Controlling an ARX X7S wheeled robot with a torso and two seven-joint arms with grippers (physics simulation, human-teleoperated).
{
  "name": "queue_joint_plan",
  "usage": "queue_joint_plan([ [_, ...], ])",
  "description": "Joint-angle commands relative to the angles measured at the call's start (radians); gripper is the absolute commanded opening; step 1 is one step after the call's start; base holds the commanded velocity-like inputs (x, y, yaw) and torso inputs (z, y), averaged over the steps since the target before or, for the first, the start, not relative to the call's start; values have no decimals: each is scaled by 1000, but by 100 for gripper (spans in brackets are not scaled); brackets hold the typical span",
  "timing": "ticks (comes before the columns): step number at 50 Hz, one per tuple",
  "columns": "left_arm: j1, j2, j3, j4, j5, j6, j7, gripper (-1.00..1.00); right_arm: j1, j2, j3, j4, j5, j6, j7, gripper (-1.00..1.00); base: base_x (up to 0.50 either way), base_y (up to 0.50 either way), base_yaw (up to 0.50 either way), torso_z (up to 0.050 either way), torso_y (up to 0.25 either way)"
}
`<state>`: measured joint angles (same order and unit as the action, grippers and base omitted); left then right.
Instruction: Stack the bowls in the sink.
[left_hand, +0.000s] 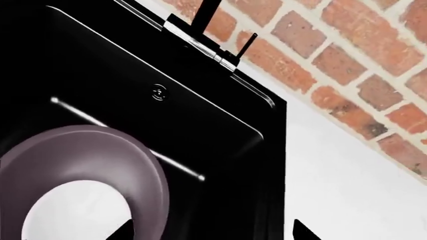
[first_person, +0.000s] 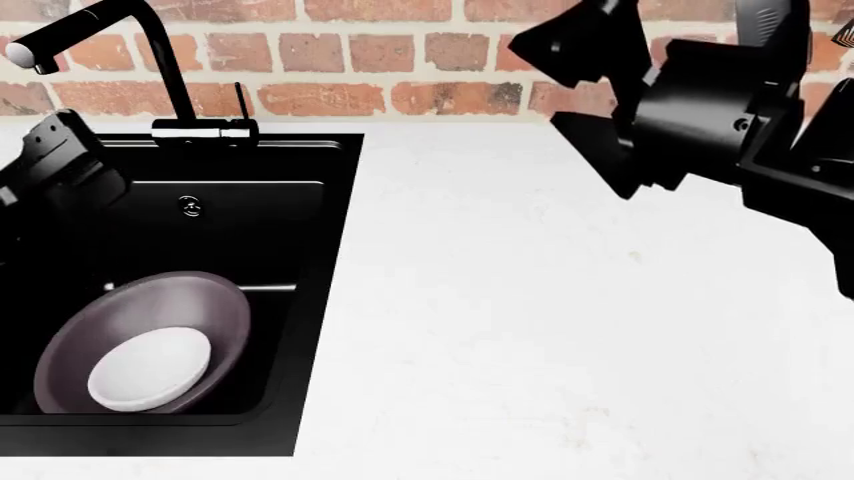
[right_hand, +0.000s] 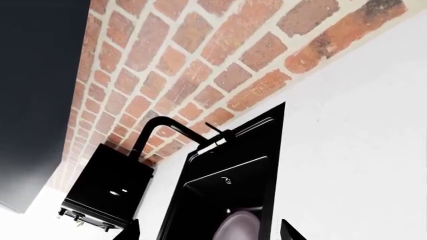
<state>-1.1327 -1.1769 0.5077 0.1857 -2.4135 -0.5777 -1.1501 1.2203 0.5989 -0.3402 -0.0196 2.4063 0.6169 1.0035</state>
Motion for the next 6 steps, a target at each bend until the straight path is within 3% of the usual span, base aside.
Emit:
queue_joint_plan([
  [1,16,-31,-58,125,-66,68,-8,100,-23,14,11,-43,13,-9,8,100,0,0,0,0,0],
  [6,11,-40,-82,168,-88,92,-11,100,-51,21,18,-71,13,-16,6,100,0,0,0,0,0],
])
